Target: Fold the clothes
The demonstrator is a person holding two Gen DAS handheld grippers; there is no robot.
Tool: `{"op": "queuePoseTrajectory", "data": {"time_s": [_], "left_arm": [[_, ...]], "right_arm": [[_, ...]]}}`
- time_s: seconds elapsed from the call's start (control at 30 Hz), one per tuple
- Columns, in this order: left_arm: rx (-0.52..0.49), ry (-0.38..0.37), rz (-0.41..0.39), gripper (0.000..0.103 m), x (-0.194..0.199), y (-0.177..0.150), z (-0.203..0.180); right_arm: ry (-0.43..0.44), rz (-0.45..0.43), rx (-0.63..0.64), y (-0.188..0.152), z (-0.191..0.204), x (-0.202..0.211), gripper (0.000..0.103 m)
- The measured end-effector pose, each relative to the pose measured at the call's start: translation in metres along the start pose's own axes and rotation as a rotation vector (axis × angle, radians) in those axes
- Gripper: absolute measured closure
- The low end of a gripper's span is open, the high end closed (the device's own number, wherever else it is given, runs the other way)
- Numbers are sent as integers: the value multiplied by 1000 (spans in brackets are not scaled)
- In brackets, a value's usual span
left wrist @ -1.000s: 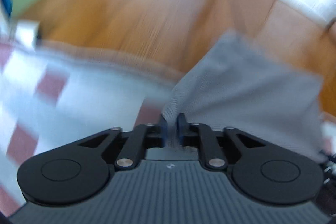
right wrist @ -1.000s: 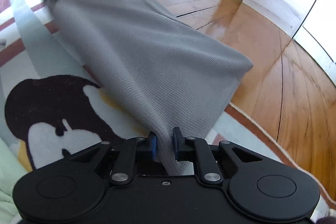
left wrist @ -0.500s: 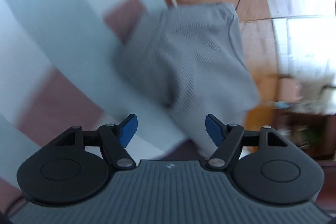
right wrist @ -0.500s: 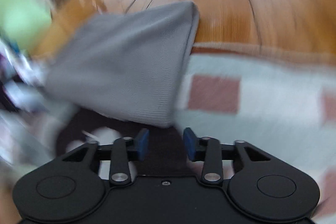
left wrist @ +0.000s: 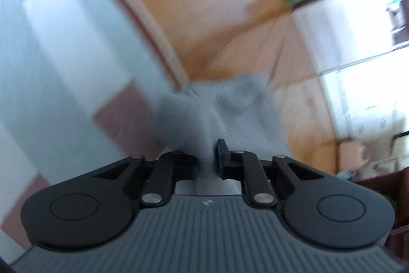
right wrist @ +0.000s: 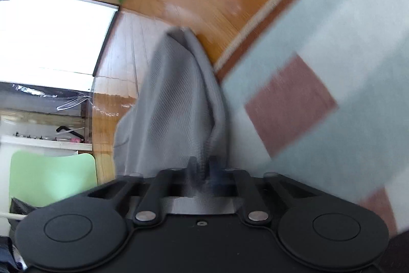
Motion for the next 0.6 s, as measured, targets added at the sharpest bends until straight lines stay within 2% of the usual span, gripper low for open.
{"op": "queuePoseTrajectory", "data": {"time_s": [0.03, 0.1, 0.13, 0.2, 0.27, 0.33, 0.4, 0.43, 0.5, 0.53, 0.57, 0.6], "left_arm": [[-42, 18, -30, 91, 11, 7, -4], [-195, 128, -26, 86, 24, 11, -11], [-253, 188, 0, 81, 22, 7, -12], [-296, 283, 80, 79, 18, 1, -1], [-322, 378, 144, 69, 15, -3, 8], [-377, 468, 110, 60, 18, 1, 4], [-468, 563, 54, 59, 24, 2, -9], [-531, 612, 16, 58, 29, 1, -20], [-636, 577, -47, 50, 37, -1, -45], [-656, 513, -54, 45, 35, -3, -54], [-656, 433, -20, 43, 28, -8, -61], [-654, 354, 14, 43, 21, -14, -68]], "right_arm": [[8, -24, 20, 1, 5, 4, 92], [-10, -59, 162, -7, 20, 25, 97], [-19, -66, 226, -12, 24, 32, 98], [-80, -54, 250, -14, 14, 31, 98], [-140, -42, 273, -15, 4, 30, 99], [-203, -40, 274, -15, -11, 27, 99], [-272, -63, 348, -14, -20, 33, 92], [-261, -48, 348, -13, -20, 35, 92], [-237, -16, 345, -11, -19, 39, 85], [-202, 13, 315, -11, -21, 38, 68], [-173, 31, 294, -13, -22, 39, 54], [-146, 50, 276, -15, -23, 39, 51]]}}
Point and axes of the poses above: each gripper's, at about its wrist camera, not at the fingertips, and x roughly against the way its jaws point, z to its left, y to its top, the point moved 5 cm from there along -x, roughly the way its jaws point, and after that the axes turned 8 degrees about -x, right-handed, at the moved point
